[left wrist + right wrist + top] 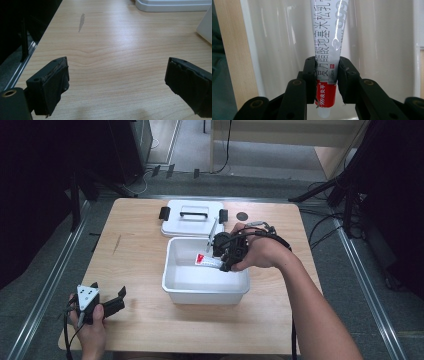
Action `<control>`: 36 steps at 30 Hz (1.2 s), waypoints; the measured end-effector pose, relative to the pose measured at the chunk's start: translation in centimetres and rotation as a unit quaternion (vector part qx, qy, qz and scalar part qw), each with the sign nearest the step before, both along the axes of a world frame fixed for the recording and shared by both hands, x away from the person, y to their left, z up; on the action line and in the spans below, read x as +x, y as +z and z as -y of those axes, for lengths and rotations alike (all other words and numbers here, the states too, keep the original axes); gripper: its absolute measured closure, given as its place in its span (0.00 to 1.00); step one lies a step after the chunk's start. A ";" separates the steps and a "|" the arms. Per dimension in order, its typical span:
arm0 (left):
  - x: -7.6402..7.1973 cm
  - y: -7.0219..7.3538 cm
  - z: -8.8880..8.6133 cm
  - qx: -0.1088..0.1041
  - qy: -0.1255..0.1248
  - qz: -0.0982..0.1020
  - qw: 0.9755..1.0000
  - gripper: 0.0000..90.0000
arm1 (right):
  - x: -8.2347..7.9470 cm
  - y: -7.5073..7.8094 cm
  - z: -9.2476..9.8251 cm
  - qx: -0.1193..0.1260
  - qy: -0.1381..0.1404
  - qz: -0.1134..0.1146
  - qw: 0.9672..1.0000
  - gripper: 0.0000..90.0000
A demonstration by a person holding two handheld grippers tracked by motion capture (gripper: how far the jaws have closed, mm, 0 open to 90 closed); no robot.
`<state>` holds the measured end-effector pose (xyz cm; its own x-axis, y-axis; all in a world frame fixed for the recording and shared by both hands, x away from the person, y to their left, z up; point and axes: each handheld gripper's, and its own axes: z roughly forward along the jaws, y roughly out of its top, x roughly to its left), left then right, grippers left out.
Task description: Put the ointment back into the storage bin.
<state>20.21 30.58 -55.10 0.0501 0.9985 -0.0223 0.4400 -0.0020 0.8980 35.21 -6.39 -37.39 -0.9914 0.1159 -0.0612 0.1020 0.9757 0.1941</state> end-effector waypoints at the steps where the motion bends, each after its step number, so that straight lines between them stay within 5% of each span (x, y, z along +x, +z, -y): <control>1: 0.0 0.0 0.0 0.000 0.000 0.000 1.000 0.06 | 0.1 -0.2 -0.1 0.002 0.009 0.003 1.000 0.80; 36: 0.0 0.0 0.0 0.000 0.000 0.001 1.000 0.06 | 0.3 -4.9 -0.9 -0.046 0.008 -0.013 0.999 0.80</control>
<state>20.20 30.57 -55.11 0.0503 0.9985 -0.0226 0.4387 -0.0018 0.8986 35.49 -5.50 -42.34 -0.9944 0.0951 -0.0456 0.0901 0.9908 0.1008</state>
